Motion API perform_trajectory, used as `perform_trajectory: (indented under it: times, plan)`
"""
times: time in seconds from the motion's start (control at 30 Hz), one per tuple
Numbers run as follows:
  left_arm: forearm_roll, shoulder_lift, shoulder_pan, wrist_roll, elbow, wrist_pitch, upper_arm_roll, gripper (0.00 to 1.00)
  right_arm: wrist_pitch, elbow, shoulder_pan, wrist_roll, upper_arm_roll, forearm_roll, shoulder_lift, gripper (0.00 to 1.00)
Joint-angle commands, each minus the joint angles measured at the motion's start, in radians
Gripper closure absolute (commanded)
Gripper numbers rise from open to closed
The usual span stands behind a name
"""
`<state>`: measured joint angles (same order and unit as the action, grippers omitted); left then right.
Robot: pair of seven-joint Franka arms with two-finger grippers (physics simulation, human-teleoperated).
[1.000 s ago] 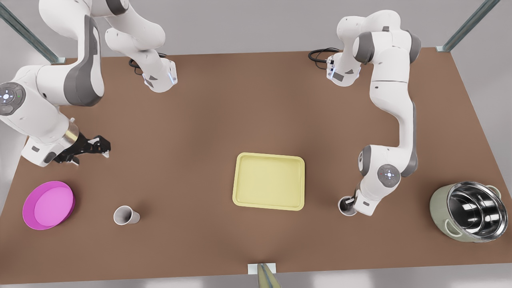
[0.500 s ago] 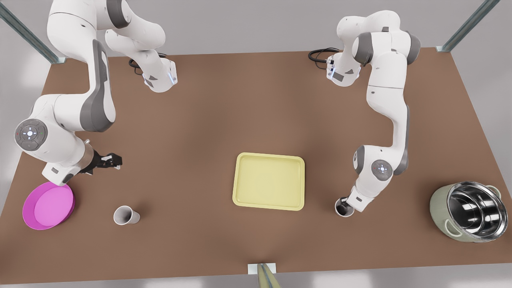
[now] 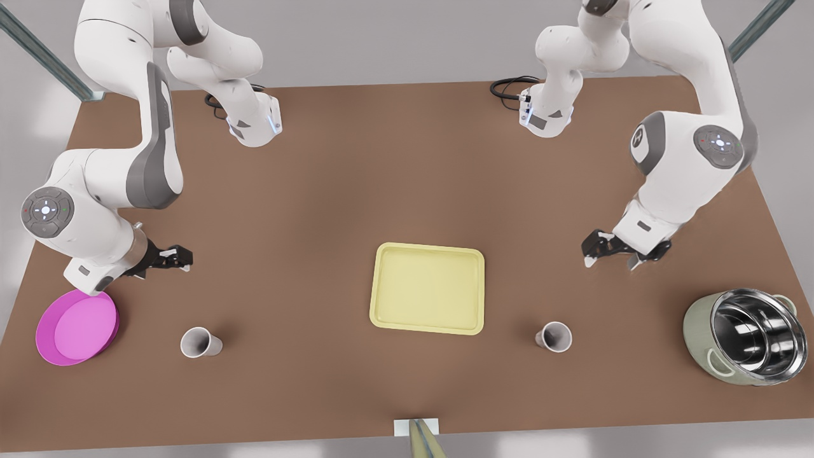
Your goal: Use the left arm to pick up the white IKEA cup from the tray and place it on the middle-left position; use the right arm to pick up the white IKEA cup from the tray and place it on the middle-right position
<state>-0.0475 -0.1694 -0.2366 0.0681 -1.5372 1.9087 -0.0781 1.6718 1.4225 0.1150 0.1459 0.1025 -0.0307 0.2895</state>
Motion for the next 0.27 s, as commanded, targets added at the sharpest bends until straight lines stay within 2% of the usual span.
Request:
perform_trajectory:
  times: [0.0, 0.23]
  plan:
    - [0.021, 0.041, 0.0, 0.073, -0.023, -0.269, 0.003, 0.0, 0.0, -0.001, 0.0, -0.023, 0.0, 0.0, -0.001, 0.0]
    - [0.023, 0.031, 0.003, 0.072, -0.023, -0.261, 0.001, 0.0, 0.0, -0.004, 0.0, -0.025, 0.003, -0.002, -0.003, 0.0]
